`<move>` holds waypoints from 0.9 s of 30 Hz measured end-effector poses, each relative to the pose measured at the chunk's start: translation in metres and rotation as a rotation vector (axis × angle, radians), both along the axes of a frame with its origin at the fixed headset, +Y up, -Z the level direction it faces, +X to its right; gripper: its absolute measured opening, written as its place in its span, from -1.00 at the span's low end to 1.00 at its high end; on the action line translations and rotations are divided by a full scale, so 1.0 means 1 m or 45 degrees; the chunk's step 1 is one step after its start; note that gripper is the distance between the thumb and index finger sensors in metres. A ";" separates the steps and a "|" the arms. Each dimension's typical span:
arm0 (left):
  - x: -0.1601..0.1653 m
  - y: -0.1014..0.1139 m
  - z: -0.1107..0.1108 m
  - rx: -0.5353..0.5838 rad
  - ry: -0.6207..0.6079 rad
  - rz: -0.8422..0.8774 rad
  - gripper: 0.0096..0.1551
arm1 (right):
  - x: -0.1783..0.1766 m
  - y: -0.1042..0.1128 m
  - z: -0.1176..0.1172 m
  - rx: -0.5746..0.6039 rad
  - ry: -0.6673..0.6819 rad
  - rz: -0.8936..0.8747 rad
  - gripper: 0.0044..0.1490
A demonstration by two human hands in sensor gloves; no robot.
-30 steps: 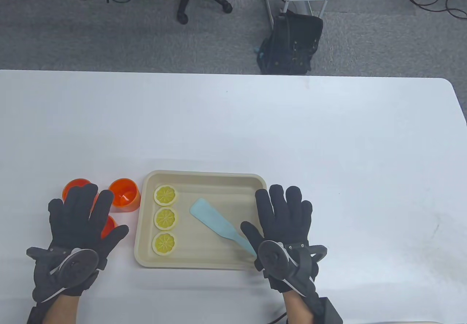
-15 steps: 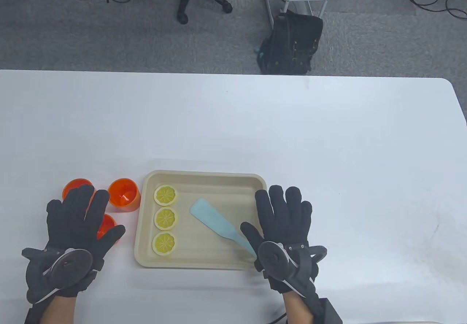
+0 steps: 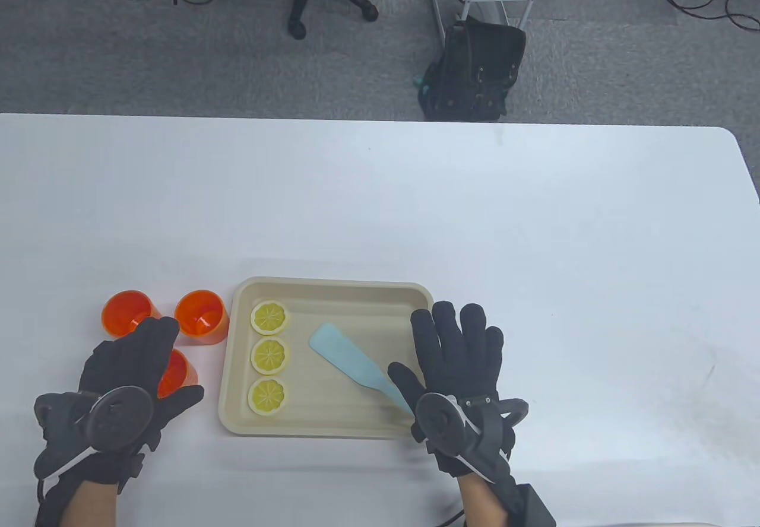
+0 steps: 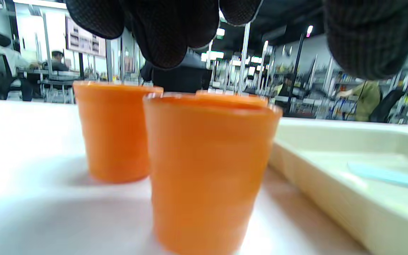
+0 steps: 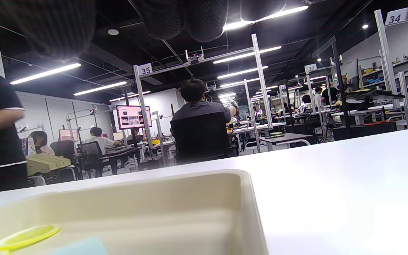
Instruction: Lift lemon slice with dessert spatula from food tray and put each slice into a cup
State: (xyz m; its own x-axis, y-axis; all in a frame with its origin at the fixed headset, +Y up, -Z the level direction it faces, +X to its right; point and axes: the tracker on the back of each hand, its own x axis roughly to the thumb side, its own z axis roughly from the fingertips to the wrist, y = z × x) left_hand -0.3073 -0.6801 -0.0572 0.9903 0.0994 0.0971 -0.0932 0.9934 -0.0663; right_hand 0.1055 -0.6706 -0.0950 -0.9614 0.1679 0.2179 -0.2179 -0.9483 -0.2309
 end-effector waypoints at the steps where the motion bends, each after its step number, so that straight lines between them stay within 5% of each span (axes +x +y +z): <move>1: 0.001 -0.003 -0.002 -0.036 0.004 -0.023 0.31 | 0.000 0.000 0.000 -0.003 0.003 0.000 0.03; 9: 0.003 -0.026 -0.012 -0.406 0.008 -0.068 0.35 | -0.004 0.000 0.001 -0.017 0.020 0.014 0.03; 15: 0.005 -0.025 -0.014 -0.413 -0.003 -0.123 0.21 | -0.009 -0.002 0.000 -0.035 0.038 0.027 0.03; 20: 0.003 -0.017 -0.010 -0.360 -0.002 -0.077 0.20 | -0.010 -0.001 0.001 -0.040 0.040 0.025 0.03; 27: 0.019 0.028 0.018 0.108 -0.125 -0.022 0.21 | -0.013 0.002 0.003 -0.019 0.050 0.005 0.03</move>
